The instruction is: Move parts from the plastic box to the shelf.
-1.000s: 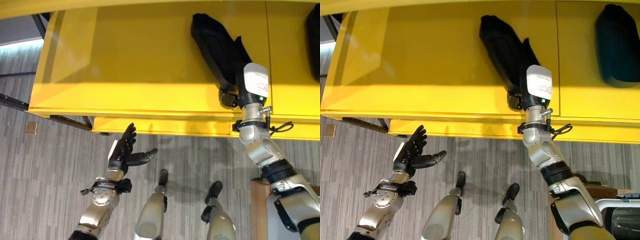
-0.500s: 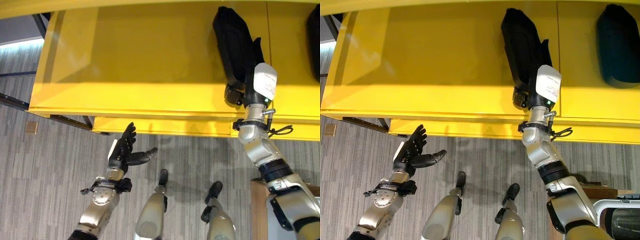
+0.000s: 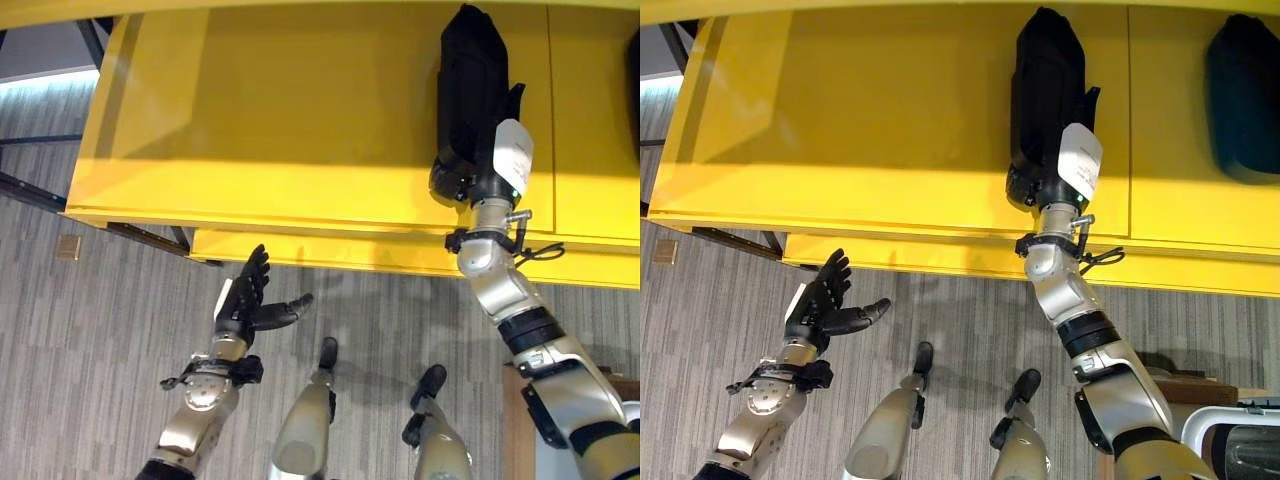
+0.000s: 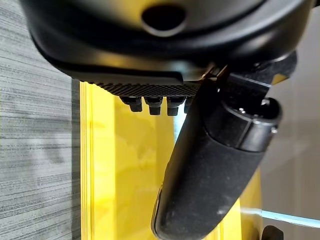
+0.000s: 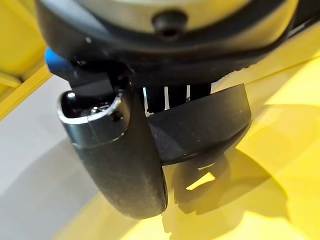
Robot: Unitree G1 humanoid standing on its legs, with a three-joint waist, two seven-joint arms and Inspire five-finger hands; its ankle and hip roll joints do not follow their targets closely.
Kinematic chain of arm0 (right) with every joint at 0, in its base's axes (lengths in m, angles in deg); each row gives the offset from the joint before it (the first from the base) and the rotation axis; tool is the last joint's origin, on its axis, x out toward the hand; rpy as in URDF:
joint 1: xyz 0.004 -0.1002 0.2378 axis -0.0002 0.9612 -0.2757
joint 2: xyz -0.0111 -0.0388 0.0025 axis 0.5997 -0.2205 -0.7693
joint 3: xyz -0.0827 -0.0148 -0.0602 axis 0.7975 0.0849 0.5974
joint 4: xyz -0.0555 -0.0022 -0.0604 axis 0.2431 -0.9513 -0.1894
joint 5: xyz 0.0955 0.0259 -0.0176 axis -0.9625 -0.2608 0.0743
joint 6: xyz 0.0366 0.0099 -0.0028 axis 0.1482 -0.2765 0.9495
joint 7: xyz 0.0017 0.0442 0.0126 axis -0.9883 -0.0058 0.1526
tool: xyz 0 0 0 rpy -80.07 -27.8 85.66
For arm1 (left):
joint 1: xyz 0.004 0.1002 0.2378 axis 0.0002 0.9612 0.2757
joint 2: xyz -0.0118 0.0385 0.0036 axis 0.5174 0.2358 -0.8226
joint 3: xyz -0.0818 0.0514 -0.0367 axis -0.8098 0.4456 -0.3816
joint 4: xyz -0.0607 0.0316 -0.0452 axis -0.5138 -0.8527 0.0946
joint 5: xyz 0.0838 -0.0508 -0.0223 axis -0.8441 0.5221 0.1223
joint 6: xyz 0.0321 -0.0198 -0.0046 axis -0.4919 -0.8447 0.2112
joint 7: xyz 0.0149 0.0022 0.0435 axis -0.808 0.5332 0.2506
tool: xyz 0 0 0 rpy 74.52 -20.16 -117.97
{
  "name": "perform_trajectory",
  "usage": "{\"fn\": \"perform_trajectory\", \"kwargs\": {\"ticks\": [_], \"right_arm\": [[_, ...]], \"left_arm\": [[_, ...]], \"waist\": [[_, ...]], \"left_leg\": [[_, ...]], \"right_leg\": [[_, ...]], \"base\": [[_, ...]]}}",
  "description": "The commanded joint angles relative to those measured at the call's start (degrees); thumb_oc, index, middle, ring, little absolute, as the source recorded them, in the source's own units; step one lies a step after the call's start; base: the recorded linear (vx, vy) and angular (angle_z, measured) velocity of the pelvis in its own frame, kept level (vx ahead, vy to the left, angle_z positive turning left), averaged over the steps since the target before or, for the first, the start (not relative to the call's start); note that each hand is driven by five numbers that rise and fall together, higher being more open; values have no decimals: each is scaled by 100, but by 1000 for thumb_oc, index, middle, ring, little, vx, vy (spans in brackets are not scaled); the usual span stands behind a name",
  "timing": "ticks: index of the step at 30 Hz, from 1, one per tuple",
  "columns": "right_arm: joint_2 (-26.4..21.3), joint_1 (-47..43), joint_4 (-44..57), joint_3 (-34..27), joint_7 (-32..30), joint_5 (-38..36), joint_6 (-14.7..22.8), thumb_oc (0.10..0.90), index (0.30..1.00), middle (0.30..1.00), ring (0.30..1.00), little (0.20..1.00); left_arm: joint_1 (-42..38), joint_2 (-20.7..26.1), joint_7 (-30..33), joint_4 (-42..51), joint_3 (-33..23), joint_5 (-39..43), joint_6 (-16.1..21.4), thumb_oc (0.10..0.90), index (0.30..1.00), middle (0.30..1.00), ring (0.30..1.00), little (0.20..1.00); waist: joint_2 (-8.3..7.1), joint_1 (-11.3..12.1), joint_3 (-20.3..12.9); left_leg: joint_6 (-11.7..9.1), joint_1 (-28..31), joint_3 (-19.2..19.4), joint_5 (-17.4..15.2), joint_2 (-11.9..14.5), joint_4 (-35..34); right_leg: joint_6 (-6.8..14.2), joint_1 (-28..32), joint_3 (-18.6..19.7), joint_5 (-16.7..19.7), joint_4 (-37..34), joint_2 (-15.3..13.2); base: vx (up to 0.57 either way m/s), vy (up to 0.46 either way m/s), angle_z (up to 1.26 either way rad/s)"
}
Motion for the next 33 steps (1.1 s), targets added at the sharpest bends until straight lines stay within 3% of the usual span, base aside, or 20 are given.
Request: {"fn": "perform_trajectory", "kwargs": {"ticks": [1,25,27,28,29,33], "right_arm": [[-81,-857,-44,165,-213,-258,474,400,300,300,300,300],[-575,-1380,-854,469,-166,83,219,400,300,300,300,300],[-638,-1441,-843,535,-98,218,184,588,564,564,564,564],[-662,-1465,-839,548,-95,245,175,588,564,564,564,564],[-705,-1486,-805,579,-58,312,163,900,1000,1000,1000,1000],[-821,-1528,-605,695,26,585,139,900,1000,1000,1000,1000]], "left_arm": [[15,419,98,690,-18,37,607,900,1000,1000,1000,1000],[-31,467,123,671,-40,74,661,900,1000,1000,1000,1000],[-25,474,117,683,-67,63,656,900,1000,1000,1000,1000],[-22,469,110,683,-71,56,659,900,1000,1000,1000,1000],[-22,467,113,680,-90,47,665,900,1000,1000,1000,1000],[-41,466,113,653,-121,33,676,900,1000,1000,1000,1000]], "waist": [[-92,126,-225],[-185,152,-107],[-189,140,-88],[-188,134,-91],[-189,127,-88],[-213,100,-80]], "left_leg": [[127,-180,268,191,40,-102],[142,-310,266,186,42,-32],[140,-308,279,181,52,-24],[140,-314,280,186,55,-30],[138,-316,283,189,58,-31],[131,-322,294,195,77,-37]], "right_leg": [[312,58,48,-518,792,-474],[299,-40,57,-494,849,-473],[295,-55,81,-498,865,-469],[294,-68,82,-492,861,-468],[292,-84,90,-494,871,-464],[287,-114,96,-490,884,-455]], "base": [[1,14,7],[1,1,1],[0,0,0],[-7,5,-4],[-4,5,-4],[-1,0,-1]]}}
